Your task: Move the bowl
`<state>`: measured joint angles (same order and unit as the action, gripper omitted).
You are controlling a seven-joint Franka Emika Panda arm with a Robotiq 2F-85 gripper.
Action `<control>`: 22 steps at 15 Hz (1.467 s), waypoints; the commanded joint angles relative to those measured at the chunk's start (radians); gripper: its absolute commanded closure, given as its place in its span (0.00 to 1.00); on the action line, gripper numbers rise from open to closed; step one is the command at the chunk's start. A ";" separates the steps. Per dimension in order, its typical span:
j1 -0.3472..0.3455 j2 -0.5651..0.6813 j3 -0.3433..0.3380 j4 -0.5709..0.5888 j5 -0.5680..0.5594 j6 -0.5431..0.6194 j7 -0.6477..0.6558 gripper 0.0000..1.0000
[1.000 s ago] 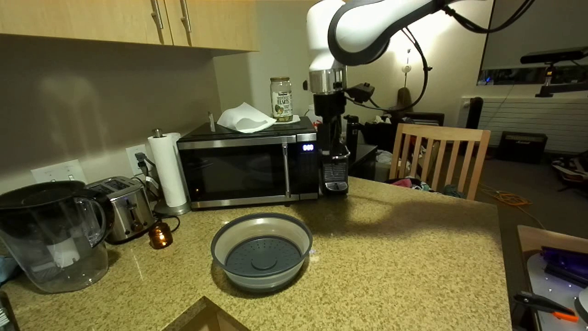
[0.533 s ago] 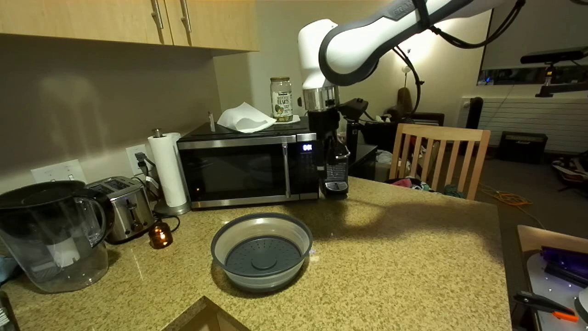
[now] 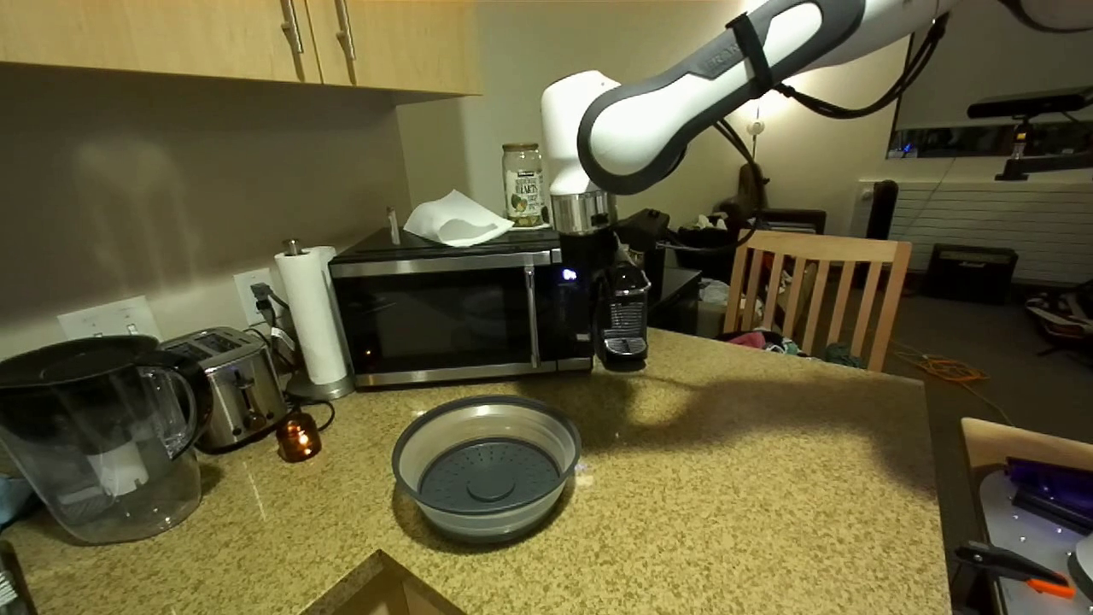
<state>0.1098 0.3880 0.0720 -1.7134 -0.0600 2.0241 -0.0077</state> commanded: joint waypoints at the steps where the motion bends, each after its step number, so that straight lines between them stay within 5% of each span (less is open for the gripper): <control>1: 0.011 0.070 0.000 0.054 0.003 0.027 0.036 0.00; 14: 0.031 0.248 -0.014 0.254 0.062 0.024 0.273 0.00; 22: 0.017 0.293 -0.007 0.279 0.096 0.029 0.224 0.00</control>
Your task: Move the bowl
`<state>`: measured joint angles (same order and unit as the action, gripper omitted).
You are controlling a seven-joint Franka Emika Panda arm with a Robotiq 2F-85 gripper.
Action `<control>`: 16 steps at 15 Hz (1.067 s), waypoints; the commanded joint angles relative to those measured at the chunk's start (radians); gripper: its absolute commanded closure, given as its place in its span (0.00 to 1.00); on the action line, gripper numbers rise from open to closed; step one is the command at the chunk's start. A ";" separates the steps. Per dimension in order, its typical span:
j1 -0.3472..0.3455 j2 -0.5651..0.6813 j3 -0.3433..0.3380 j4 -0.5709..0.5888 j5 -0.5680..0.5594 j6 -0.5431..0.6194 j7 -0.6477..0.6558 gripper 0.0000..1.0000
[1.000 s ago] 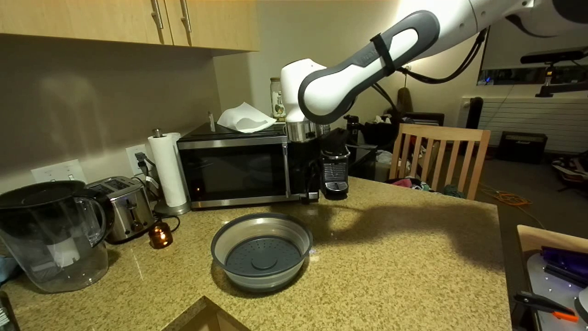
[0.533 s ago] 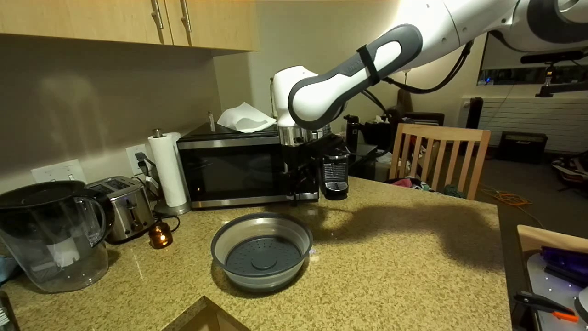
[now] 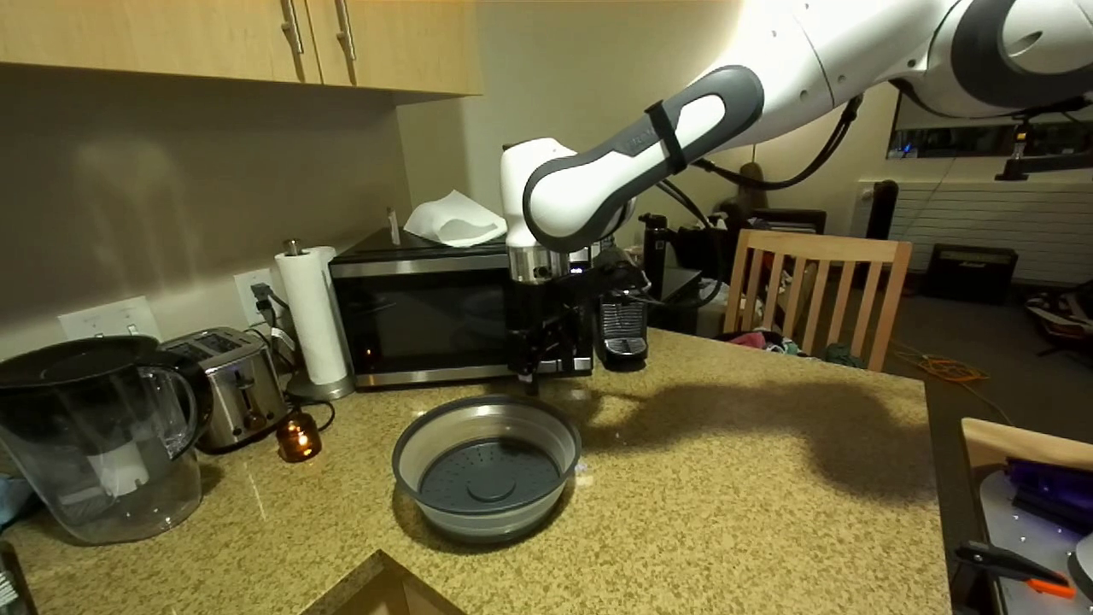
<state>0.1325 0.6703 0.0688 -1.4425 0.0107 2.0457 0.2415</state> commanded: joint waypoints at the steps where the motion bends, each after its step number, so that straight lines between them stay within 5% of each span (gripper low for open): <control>1: -0.006 0.012 -0.005 0.010 0.023 0.003 -0.029 0.00; 16: 0.008 0.009 -0.017 0.005 0.007 -0.003 -0.009 0.00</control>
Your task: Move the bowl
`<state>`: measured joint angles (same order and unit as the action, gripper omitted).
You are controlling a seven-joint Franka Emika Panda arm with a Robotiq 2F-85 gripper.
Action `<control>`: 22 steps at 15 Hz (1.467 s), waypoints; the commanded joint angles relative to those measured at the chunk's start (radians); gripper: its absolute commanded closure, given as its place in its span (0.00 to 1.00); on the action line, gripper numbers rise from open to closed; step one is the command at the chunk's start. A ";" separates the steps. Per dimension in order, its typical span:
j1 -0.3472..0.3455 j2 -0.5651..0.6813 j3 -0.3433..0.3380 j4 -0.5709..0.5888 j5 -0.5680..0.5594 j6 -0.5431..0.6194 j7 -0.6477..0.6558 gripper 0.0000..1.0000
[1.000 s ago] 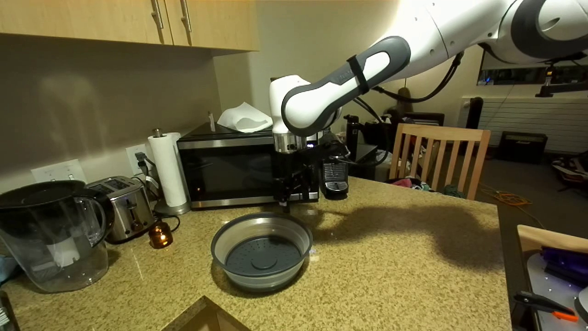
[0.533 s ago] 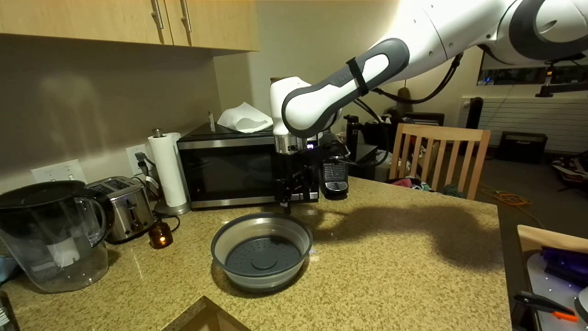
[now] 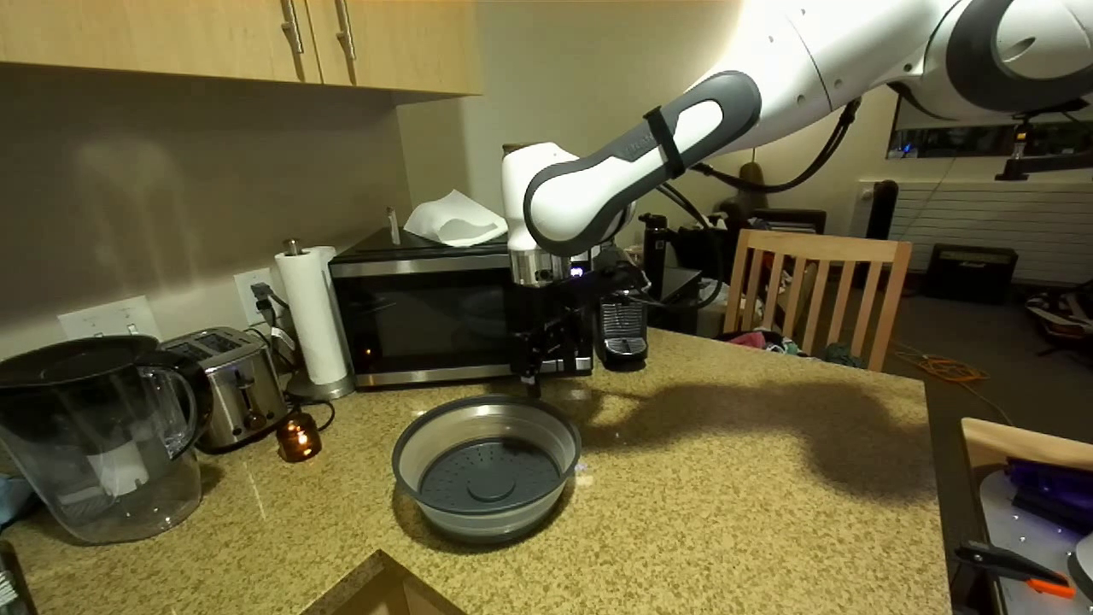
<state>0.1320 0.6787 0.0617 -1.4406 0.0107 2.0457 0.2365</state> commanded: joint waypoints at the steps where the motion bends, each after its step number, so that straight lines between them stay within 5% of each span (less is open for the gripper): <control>1: 0.008 0.000 -0.010 0.003 0.007 -0.003 -0.004 0.00; 22: 0.001 0.212 0.027 0.196 0.096 -0.017 0.002 0.00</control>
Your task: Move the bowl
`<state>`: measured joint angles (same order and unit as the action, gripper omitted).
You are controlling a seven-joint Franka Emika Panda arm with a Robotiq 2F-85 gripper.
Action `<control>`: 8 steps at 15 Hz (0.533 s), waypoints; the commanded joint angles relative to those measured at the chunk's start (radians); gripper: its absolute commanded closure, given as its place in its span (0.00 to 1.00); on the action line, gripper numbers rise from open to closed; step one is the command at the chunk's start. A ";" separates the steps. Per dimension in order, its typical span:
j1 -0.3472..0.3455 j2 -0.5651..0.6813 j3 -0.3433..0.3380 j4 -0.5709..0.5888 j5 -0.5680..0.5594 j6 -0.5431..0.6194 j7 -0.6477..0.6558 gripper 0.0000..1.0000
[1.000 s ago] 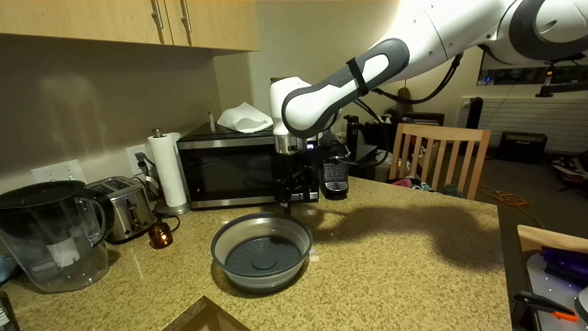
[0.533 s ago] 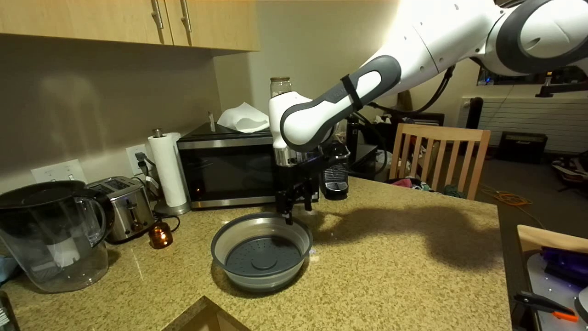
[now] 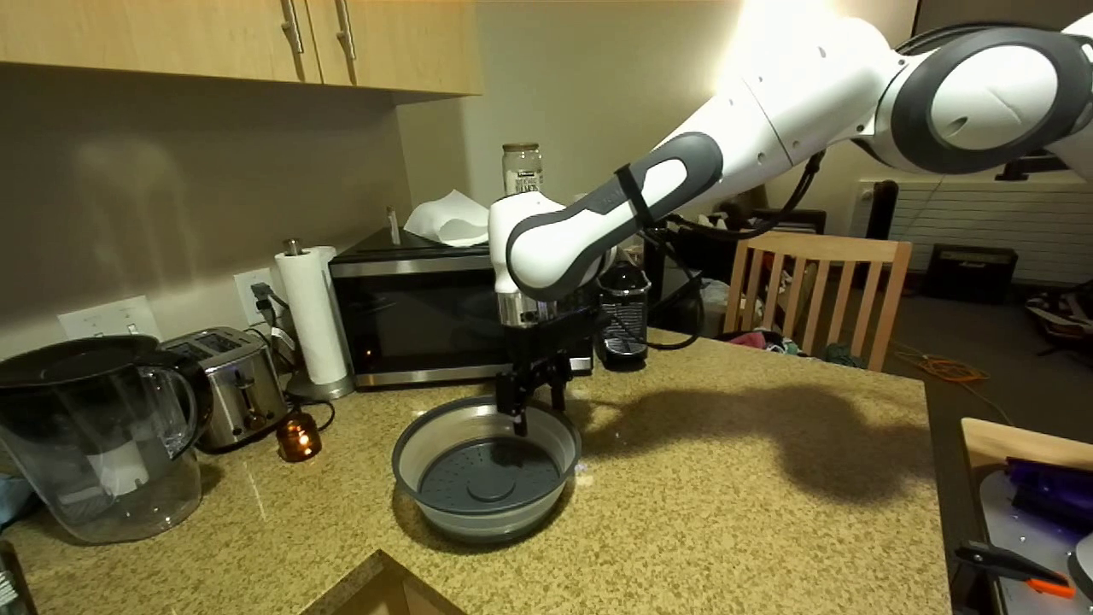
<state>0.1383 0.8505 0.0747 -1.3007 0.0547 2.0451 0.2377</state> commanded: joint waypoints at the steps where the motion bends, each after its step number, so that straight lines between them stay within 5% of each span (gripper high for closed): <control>1: -0.008 0.053 0.019 0.071 0.069 -0.018 0.000 0.00; 7: 0.002 0.106 0.012 0.126 0.089 -0.008 0.009 0.00; 8: 0.001 0.111 0.012 0.133 0.088 -0.009 0.006 0.19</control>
<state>0.1379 0.9376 0.0892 -1.2029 0.1234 2.0443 0.2380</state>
